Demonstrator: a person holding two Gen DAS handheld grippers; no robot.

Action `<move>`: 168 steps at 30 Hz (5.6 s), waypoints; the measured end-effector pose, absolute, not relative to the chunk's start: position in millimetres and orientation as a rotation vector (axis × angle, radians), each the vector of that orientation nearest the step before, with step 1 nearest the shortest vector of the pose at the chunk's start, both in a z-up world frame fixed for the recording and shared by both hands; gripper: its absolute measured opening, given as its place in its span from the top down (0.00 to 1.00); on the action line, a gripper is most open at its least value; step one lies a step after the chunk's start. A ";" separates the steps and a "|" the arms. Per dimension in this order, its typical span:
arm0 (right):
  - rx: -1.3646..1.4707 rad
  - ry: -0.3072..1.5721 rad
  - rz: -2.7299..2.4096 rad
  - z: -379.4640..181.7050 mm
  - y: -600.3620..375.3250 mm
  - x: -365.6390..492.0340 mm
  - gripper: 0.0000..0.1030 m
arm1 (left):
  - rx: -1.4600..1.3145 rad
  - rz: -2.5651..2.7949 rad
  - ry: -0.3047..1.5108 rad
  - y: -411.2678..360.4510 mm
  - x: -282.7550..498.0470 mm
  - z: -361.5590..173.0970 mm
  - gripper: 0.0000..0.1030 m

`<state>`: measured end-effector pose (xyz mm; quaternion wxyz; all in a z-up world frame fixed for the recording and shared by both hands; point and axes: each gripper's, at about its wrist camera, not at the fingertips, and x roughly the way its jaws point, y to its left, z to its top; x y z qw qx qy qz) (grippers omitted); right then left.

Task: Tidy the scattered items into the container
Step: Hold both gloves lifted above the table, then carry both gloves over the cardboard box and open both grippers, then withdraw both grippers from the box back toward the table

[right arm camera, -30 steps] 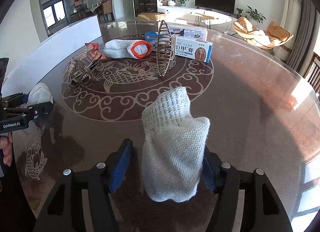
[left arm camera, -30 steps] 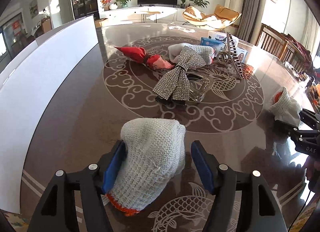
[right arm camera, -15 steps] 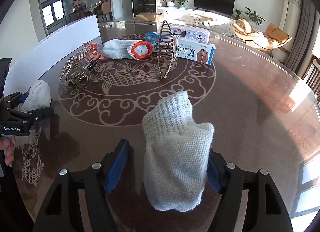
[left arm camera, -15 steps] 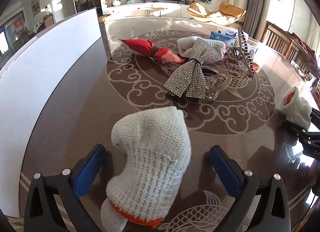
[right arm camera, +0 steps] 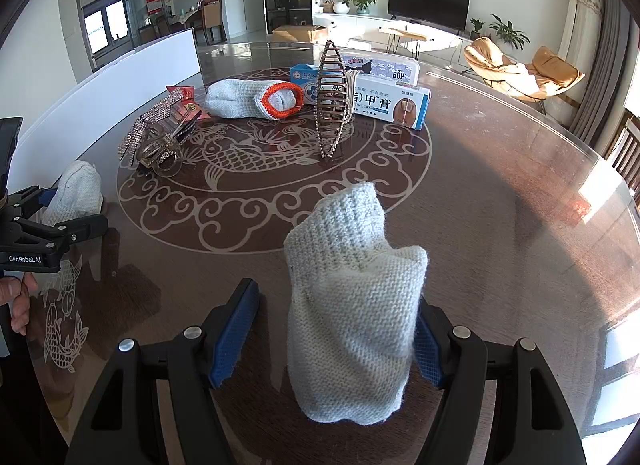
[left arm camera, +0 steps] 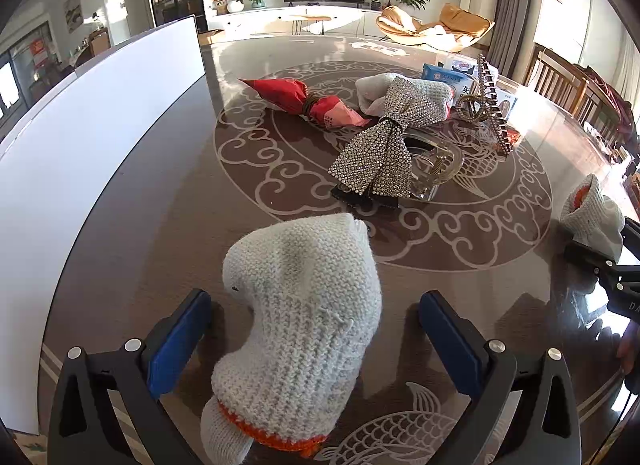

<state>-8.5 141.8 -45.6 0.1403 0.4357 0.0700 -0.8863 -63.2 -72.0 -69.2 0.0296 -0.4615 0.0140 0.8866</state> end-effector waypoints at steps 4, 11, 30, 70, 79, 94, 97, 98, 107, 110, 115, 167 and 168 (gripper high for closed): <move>1.259 0.201 -2.560 -45.6 141.7 -8.4 0.31 | -1.423 2.734 0.043 -71.9 -63.0 -69.1 0.00; 1.259 0.201 -2.559 -45.6 141.6 -8.4 0.31 | -1.424 2.735 0.041 -71.8 -62.9 -69.1 0.00; 1.259 0.200 -2.557 -45.4 142.1 -8.2 0.30 | -1.424 2.737 0.042 -71.9 -61.7 -68.7 0.00; 1.259 0.199 -2.556 -45.3 142.2 -8.3 0.30 | -1.423 2.739 0.041 -71.6 -60.5 -68.6 0.00; 1.259 0.199 -2.556 -45.3 142.2 -8.2 0.30 | -1.423 2.739 0.040 -71.6 -60.2 -68.6 0.00; 1.259 0.199 -2.556 -45.2 142.5 -8.0 0.30 | -1.422 2.739 0.041 -71.8 -60.6 -69.3 0.00; 1.259 0.199 -2.556 -45.2 142.7 -7.8 0.30 | -1.422 2.739 0.041 -71.8 -60.6 -69.4 0.00; 1.258 0.200 -2.556 -45.2 142.9 -7.7 0.30 | -1.422 2.739 0.040 -71.9 -60.6 -69.5 0.00; 1.257 0.202 -2.558 -45.8 140.6 -8.4 0.31 | -1.423 2.729 0.053 -72.2 -63.0 -68.4 0.00; 1.255 0.208 -2.576 -45.2 140.5 -8.3 0.38 | -1.353 2.729 0.078 -68.4 -61.4 -62.1 0.40; 1.158 0.086 -2.658 -30.9 156.3 5.1 0.75 | -1.346 2.626 -0.123 -75.8 -55.8 -52.9 0.72; 0.988 0.184 -1.985 57.0 -286.4 -96.8 0.36 | -1.477 3.069 -0.504 -411.1 -21.1 62.9 0.34; 0.960 0.180 -2.015 60.2 -266.0 -84.7 0.36 | -1.432 3.060 -0.465 -391.9 -18.2 70.8 0.34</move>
